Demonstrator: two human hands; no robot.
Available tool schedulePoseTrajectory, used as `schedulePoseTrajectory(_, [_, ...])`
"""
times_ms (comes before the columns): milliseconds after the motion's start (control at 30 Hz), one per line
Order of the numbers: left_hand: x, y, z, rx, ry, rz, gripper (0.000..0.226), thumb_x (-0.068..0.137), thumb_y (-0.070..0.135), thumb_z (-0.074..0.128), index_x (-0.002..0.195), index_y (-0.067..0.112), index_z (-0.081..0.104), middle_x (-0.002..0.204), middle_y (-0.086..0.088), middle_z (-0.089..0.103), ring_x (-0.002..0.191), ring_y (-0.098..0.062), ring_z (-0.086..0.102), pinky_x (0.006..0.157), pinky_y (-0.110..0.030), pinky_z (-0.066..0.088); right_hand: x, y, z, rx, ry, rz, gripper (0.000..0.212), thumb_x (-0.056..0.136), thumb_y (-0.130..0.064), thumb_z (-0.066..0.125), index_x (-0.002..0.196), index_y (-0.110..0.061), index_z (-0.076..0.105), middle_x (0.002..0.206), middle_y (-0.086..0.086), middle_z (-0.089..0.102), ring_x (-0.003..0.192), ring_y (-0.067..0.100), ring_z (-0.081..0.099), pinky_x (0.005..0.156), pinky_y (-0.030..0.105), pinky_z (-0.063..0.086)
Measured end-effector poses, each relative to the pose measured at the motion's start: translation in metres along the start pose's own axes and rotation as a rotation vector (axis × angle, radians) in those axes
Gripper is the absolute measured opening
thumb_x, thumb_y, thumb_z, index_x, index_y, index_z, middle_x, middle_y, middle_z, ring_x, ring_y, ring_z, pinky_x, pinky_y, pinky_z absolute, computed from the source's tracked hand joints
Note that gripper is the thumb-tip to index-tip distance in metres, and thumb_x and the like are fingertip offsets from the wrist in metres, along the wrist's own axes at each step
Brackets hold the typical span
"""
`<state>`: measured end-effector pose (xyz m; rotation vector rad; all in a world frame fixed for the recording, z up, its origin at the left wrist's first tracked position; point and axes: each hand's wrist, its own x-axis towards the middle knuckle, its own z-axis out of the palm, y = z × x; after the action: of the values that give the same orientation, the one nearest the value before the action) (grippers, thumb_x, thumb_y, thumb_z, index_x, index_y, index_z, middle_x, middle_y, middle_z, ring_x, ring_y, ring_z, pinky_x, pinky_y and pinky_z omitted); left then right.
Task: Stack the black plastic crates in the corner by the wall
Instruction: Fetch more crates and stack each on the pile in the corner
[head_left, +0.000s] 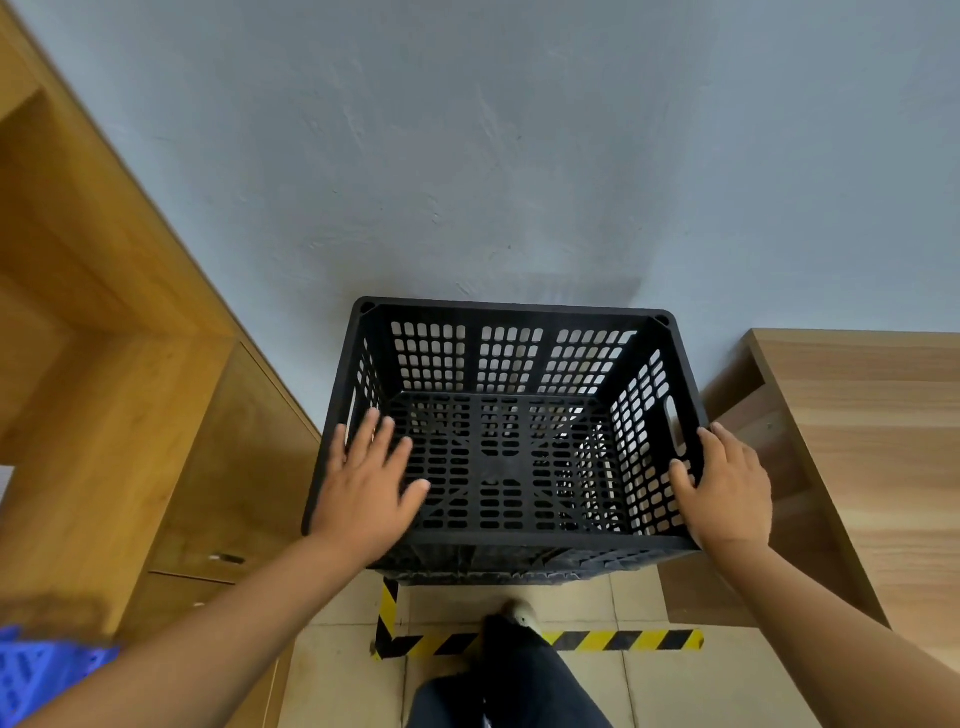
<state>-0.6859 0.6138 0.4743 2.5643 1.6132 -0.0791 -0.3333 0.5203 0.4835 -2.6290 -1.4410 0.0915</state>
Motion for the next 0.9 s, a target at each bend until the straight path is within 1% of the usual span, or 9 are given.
schedulePoseTrajectory(67, [-0.001,0.035,0.001,-0.049,-0.073,0.084,0.079,0.086,0.064,0.000,0.149,0.022,0.022,0.160,-0.004,0.004,0.141,-0.019,-0.021,0.114,-0.045,-0.019,-0.002,0.000,-0.002,-0.018,0.001,-0.014,0.053,0.090,-0.034,0.050,0.136,-0.008,0.045,0.146,0.013,0.043,0.136,0.030,0.036,0.111,0.046,0.029])
schedulePoseTrajectory(133, [0.002,0.070,0.004,-0.032,-0.127,0.166,0.079,0.087,0.066,-0.003,0.151,0.023,0.015,0.160,-0.003,-0.002,0.142,-0.020,-0.023,0.115,-0.049,-0.016,-0.004,-0.002,-0.004,-0.062,0.009,-0.061,0.053,0.090,-0.036,0.050,0.135,-0.009,0.046,0.145,0.012,0.044,0.135,0.030,0.037,0.111,0.046,0.029])
schedulePoseTrajectory(233, [0.012,0.104,0.009,0.010,-0.188,0.218,0.071,0.093,0.060,0.004,0.152,0.020,0.011,0.161,-0.005,-0.005,0.144,-0.021,-0.022,0.116,-0.052,-0.013,-0.014,-0.022,0.001,-0.110,-0.009,-0.191,0.059,0.088,-0.045,0.048,0.136,-0.010,0.045,0.144,0.011,0.044,0.134,0.028,0.039,0.112,0.045,0.028])
schedulePoseTrajectory(333, [0.016,0.116,0.010,0.049,-0.216,0.232,0.067,0.096,0.055,0.007,0.151,0.018,0.014,0.161,-0.007,-0.003,0.145,-0.022,-0.021,0.116,-0.052,-0.012,-0.031,-0.058,0.017,-0.092,-0.102,-0.333,0.065,0.087,-0.053,0.036,0.137,-0.012,0.044,0.143,0.009,0.047,0.133,0.027,0.042,0.110,0.045,0.033])
schedulePoseTrajectory(400, [0.016,0.117,0.011,0.066,-0.215,0.224,0.067,0.096,0.055,0.009,0.151,0.018,0.017,0.161,-0.008,-0.001,0.145,-0.022,-0.021,0.116,-0.052,-0.011,-0.036,-0.069,0.026,-0.084,-0.168,-0.384,0.068,0.087,-0.055,0.028,0.140,-0.014,0.041,0.145,0.007,0.045,0.136,0.026,0.038,0.111,0.044,0.031])
schedulePoseTrajectory(500, [0.018,0.116,0.013,0.053,-0.224,0.218,0.067,0.095,0.056,0.010,0.151,0.018,0.018,0.161,-0.007,0.000,0.145,-0.021,-0.021,0.116,-0.052,-0.010,-0.030,-0.066,0.026,-0.055,-0.248,-0.337,0.077,0.085,-0.060,0.017,0.146,-0.015,0.029,0.151,0.006,0.034,0.140,0.024,0.029,0.113,0.041,0.025])
schedulePoseTrajectory(600, [0.022,0.115,0.014,0.002,-0.251,0.206,0.071,0.092,0.060,0.009,0.151,0.020,0.016,0.161,-0.005,-0.001,0.145,-0.019,-0.022,0.116,-0.050,-0.013,-0.026,-0.066,0.025,-0.056,-0.310,-0.374,0.081,0.081,-0.063,0.013,0.148,-0.018,0.021,0.155,0.002,0.026,0.142,0.021,0.023,0.115,0.038,0.019])
schedulePoseTrajectory(767, [0.061,0.082,0.004,0.001,-0.162,0.109,0.076,0.086,0.063,0.008,0.151,0.024,0.012,0.161,-0.003,0.000,0.146,-0.019,-0.017,0.116,-0.047,-0.015,0.018,-0.056,0.016,-0.093,-0.249,-0.446,0.077,0.084,-0.063,0.021,0.147,-0.019,0.025,0.154,0.004,0.029,0.143,0.023,0.024,0.117,0.042,0.015])
schedulePoseTrajectory(900, [0.119,0.031,-0.014,0.108,-0.095,-0.071,0.073,0.092,0.061,0.017,0.151,0.022,-0.003,0.159,-0.009,-0.012,0.145,-0.024,-0.018,0.113,-0.046,-0.015,0.087,-0.035,0.004,-0.184,-0.181,-0.424,0.073,0.090,-0.057,0.031,0.148,-0.015,0.021,0.157,0.010,0.020,0.146,0.026,0.014,0.118,0.041,0.005])
